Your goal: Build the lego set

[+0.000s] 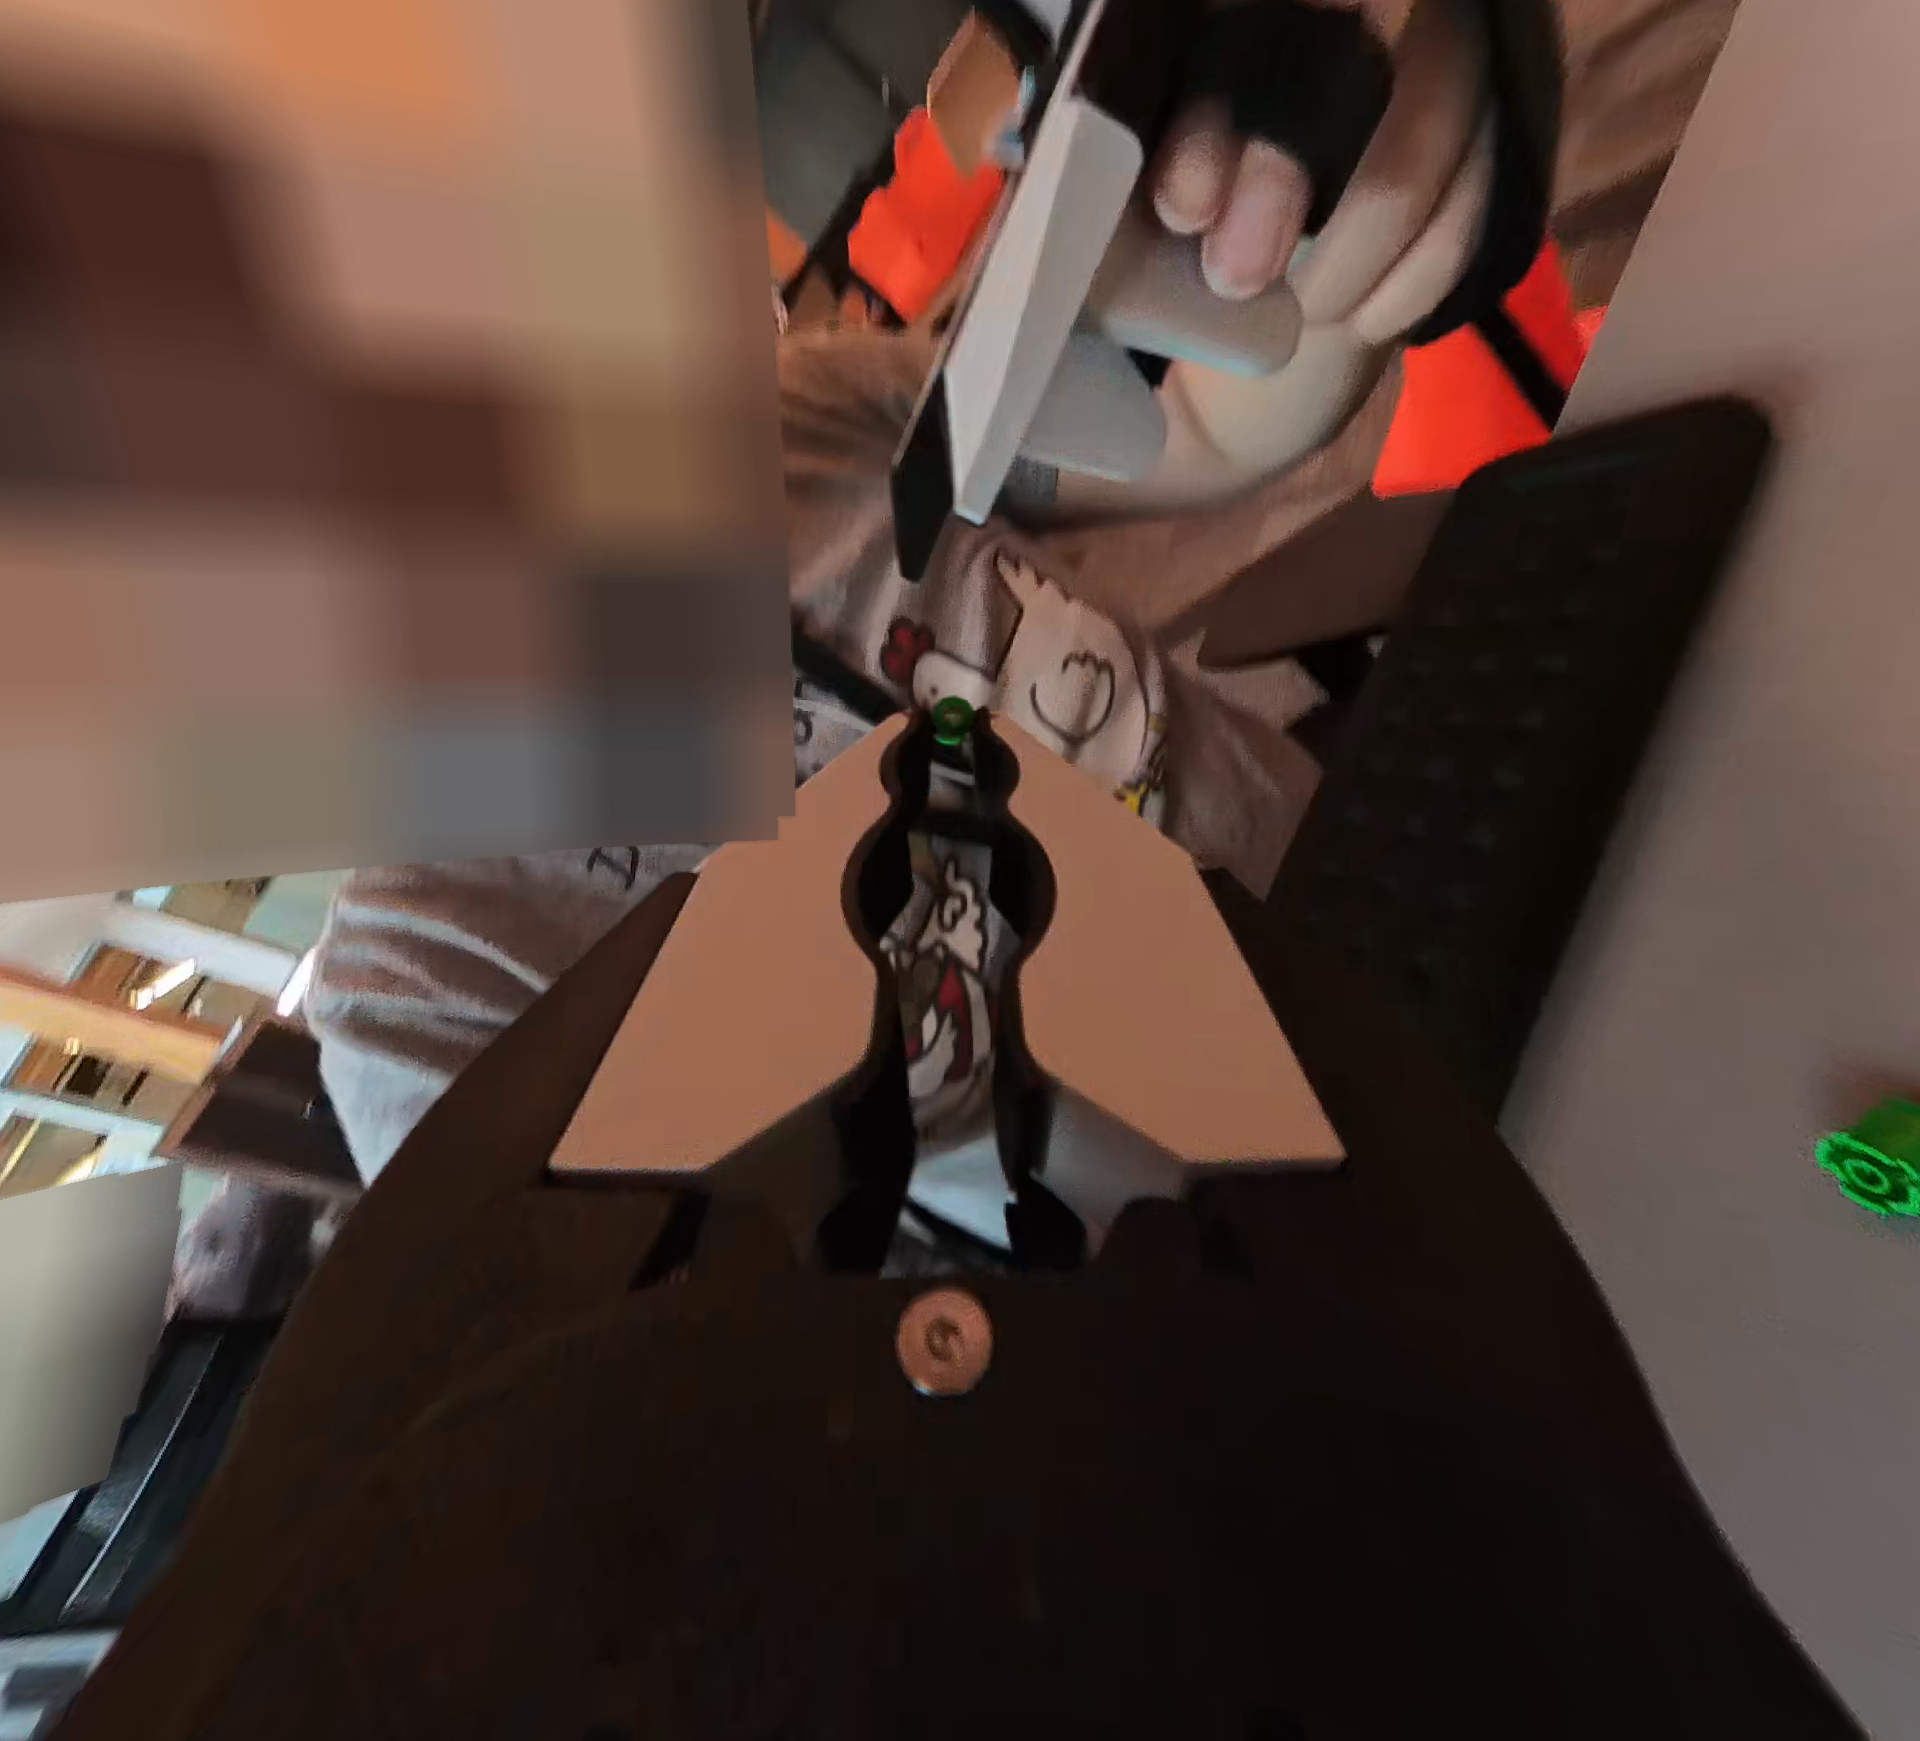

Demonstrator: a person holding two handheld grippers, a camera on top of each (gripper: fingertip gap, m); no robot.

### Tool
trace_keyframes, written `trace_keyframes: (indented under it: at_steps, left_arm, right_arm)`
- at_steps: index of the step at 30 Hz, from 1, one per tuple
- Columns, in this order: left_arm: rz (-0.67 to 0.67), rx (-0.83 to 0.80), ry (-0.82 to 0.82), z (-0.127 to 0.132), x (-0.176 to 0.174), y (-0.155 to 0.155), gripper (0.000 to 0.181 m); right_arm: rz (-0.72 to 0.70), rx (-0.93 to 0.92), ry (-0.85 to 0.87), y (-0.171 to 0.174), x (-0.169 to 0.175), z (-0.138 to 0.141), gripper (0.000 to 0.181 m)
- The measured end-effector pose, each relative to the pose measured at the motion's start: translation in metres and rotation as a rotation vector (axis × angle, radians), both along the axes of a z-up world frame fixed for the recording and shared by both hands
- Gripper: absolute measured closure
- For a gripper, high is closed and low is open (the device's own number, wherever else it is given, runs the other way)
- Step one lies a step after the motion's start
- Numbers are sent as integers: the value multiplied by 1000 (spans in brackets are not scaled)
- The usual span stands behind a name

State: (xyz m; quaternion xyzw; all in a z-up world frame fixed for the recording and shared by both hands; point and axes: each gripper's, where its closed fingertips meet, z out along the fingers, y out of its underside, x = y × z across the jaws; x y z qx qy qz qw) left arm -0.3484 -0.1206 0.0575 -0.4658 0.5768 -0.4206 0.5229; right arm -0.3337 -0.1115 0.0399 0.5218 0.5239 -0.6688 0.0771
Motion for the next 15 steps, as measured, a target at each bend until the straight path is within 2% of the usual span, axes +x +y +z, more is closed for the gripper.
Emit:
trace_keyframes:
  at_steps: [2,7,15]
  left_arm:
    - [-40,23,45,2,10,0,143]
    - [77,171,124,-10,31,16,148]
    - [169,261,108,-3,27,20,161]
  right_arm:
    - [53,63,-45,-2,0,-3,176]
    - [114,71,-49,-6,-2,2,175]
    - [47,78,2,3,-4,13,176]
